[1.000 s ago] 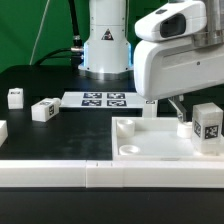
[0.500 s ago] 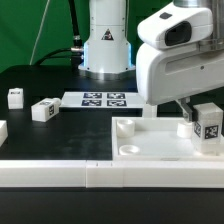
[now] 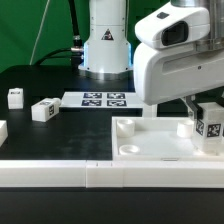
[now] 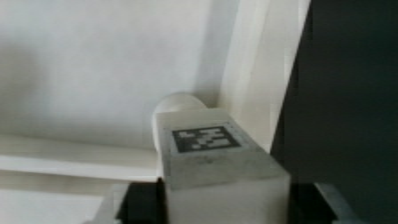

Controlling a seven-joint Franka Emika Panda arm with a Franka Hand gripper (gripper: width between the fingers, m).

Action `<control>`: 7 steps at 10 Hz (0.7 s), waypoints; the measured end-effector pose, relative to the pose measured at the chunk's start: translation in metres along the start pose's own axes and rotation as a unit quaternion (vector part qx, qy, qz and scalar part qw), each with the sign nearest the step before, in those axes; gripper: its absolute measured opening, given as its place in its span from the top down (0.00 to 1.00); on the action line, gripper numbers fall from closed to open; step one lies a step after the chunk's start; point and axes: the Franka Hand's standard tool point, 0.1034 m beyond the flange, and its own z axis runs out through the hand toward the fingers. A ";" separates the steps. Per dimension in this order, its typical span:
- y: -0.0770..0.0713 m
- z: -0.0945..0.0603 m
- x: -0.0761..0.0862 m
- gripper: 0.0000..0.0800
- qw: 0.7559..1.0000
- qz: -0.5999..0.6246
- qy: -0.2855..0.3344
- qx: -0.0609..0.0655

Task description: Assemble one leg

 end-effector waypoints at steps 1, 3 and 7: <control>0.000 0.000 0.000 0.62 1.000 0.017 0.003 0.000; 0.000 0.000 0.002 0.62 0.990 0.139 0.014 0.006; 0.005 0.000 0.007 0.62 0.926 0.375 0.037 0.036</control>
Offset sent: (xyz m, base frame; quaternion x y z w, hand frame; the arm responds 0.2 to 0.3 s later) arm -0.0067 -0.0055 0.0000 -0.0032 0.0087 0.3148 0.9491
